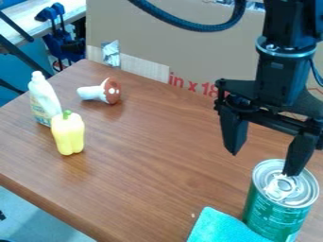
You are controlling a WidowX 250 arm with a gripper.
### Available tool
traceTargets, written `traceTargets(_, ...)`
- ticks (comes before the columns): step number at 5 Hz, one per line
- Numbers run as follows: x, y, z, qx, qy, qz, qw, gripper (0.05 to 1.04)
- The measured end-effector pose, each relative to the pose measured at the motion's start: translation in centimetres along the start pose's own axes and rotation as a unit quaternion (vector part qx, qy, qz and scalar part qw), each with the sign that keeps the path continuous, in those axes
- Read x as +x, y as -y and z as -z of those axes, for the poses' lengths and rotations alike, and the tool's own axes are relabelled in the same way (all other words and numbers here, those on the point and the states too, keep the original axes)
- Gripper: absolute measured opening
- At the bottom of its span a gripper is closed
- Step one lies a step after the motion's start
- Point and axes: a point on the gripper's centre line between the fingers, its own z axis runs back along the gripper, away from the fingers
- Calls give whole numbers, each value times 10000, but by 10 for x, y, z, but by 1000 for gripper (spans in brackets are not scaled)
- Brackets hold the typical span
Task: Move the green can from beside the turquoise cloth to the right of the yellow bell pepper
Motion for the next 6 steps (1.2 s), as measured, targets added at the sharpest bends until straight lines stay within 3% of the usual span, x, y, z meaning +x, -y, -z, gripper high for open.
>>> traceTargets(1, -1, -1, 6, 47, -97, -3, 9999, 1001)
traceTargets(2, 15, 12, 28, 219, -45, 22, 9997, 1001)
traceTargets(3, 20, 26, 33, 63, 170, 19, 9998, 1001)
traceTargets(6, 29, 44, 60, -16, -35, -51, 10000, 1001)
